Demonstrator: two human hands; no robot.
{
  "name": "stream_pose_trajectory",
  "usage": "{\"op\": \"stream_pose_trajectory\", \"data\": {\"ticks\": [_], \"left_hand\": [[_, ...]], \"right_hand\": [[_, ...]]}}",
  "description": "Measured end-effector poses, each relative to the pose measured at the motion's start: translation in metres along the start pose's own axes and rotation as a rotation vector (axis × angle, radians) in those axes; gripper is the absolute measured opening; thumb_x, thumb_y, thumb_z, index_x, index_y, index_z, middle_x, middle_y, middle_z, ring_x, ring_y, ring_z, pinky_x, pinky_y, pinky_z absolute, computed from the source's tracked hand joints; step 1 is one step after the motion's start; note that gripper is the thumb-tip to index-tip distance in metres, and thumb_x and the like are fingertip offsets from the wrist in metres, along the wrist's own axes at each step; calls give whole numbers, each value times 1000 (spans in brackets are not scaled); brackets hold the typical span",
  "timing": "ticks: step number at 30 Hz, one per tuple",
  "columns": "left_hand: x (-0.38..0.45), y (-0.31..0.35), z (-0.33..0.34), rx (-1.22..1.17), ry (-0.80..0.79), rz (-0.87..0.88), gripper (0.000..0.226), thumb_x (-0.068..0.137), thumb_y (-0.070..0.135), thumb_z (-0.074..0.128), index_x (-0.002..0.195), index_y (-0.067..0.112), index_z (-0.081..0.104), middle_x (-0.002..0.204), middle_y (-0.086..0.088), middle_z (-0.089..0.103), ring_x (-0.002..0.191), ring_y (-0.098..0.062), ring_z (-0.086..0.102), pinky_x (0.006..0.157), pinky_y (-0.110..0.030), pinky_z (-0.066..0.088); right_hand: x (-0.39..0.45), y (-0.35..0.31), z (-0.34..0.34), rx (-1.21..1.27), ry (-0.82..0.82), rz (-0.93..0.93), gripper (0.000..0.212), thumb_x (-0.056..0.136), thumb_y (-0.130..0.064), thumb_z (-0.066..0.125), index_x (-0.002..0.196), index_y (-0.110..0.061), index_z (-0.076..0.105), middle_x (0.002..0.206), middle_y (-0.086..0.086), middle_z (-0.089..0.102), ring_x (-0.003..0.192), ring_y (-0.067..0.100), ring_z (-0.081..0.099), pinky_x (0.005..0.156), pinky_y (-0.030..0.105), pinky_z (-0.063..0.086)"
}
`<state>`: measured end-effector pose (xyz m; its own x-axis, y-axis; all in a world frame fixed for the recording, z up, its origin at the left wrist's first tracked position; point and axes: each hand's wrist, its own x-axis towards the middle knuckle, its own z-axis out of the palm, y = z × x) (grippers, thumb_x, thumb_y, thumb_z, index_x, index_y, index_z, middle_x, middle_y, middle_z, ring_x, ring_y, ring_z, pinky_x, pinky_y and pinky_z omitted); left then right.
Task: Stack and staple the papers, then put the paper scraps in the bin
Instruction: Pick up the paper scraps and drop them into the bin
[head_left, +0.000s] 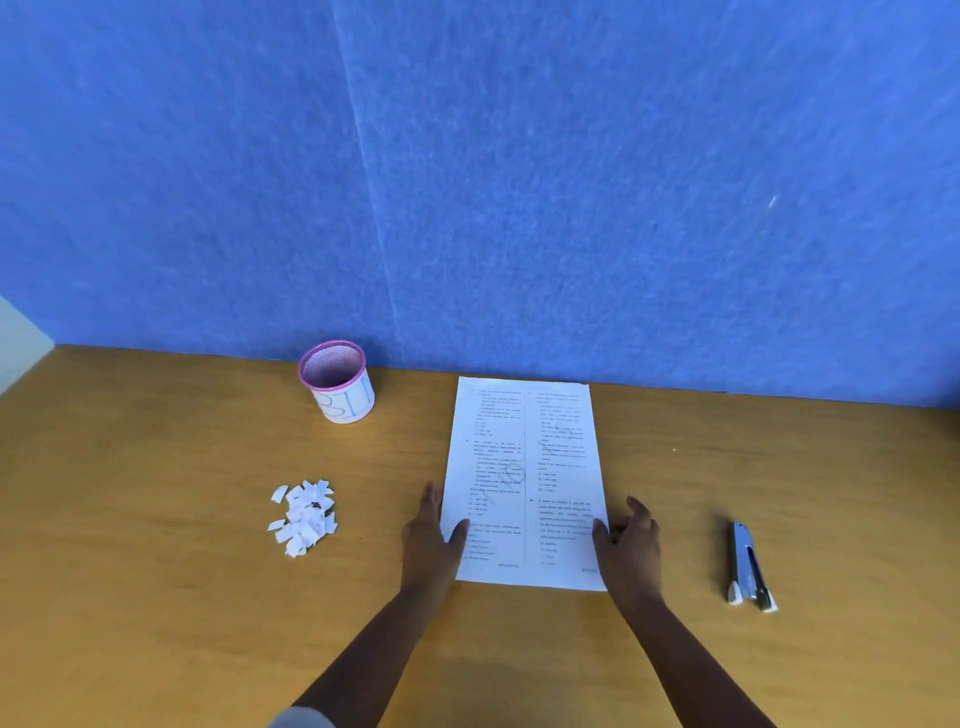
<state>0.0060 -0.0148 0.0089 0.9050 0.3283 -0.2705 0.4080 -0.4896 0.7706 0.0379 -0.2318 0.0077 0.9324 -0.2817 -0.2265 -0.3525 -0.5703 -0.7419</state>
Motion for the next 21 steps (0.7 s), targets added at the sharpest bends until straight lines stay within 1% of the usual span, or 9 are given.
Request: {"op": "stream_pose_trajectory", "data": {"ticks": [3,5,8,10,12,14,16,17,21], "left_hand": [[-1,1,-5,-103,-14,-42,69,91,18,55,146,9,15,148,-7,37,133,-25,41,109,-39,36],[4,3,-11,-142,-35,-97,65,91,15,55,145,9,20,148,-9,37,132,-24,42,108,-38,36],[12,2,-23,-76,-27,-86,59,90,16,55,142,10,28,147,-9,38,131,-25,43,106,-38,38],[16,-3,-35,69,16,-23,53,89,17,56,138,11,36,144,-7,42,129,-25,43,105,-35,37],[21,-10,-52,355,57,78,48,88,22,57,133,14,42,140,-3,47,128,-25,42,102,-36,38],[26,-19,-75,510,40,114,52,85,30,59,132,18,41,144,2,41,129,-27,37,98,-39,39],[29,-29,-98,539,-8,82,64,80,37,65,135,22,37,148,5,32,130,-30,32,97,-41,40],[31,-35,-111,552,-14,73,68,77,40,67,136,23,36,147,5,31,128,-30,32,97,-42,41],[30,-61,-147,454,90,23,76,66,42,78,132,26,42,131,-2,40,118,-28,35,89,-44,46]], "right_hand": [[-7,-5,-1,-16,42,-73,52,90,-16,57,138,-11,37,134,14,43,121,31,45,95,45,47],[-15,-10,2,-64,78,-204,44,89,-11,57,131,-11,46,133,12,44,123,29,44,98,43,44],[-26,-24,10,-110,80,-397,35,85,-5,60,120,-11,57,124,11,52,119,28,46,96,34,39],[-30,-35,17,-123,41,-476,33,84,-4,61,116,-11,59,121,10,54,117,26,47,97,29,37],[-32,-45,24,-132,-29,-517,34,84,-7,63,117,-14,58,123,6,53,119,22,46,97,26,36],[-37,-55,36,-142,-90,-543,36,85,-13,64,120,-17,55,125,3,51,121,18,46,98,22,35],[-45,-63,50,-145,-139,-557,38,85,-19,66,121,-19,54,127,1,49,121,15,45,97,19,33],[-50,-68,59,-142,-170,-555,38,85,-21,66,121,-21,54,128,0,49,121,14,45,97,18,32],[-65,-87,96,-151,-313,-545,38,84,-24,66,119,-23,55,126,-1,46,122,16,40,95,16,30]]}}
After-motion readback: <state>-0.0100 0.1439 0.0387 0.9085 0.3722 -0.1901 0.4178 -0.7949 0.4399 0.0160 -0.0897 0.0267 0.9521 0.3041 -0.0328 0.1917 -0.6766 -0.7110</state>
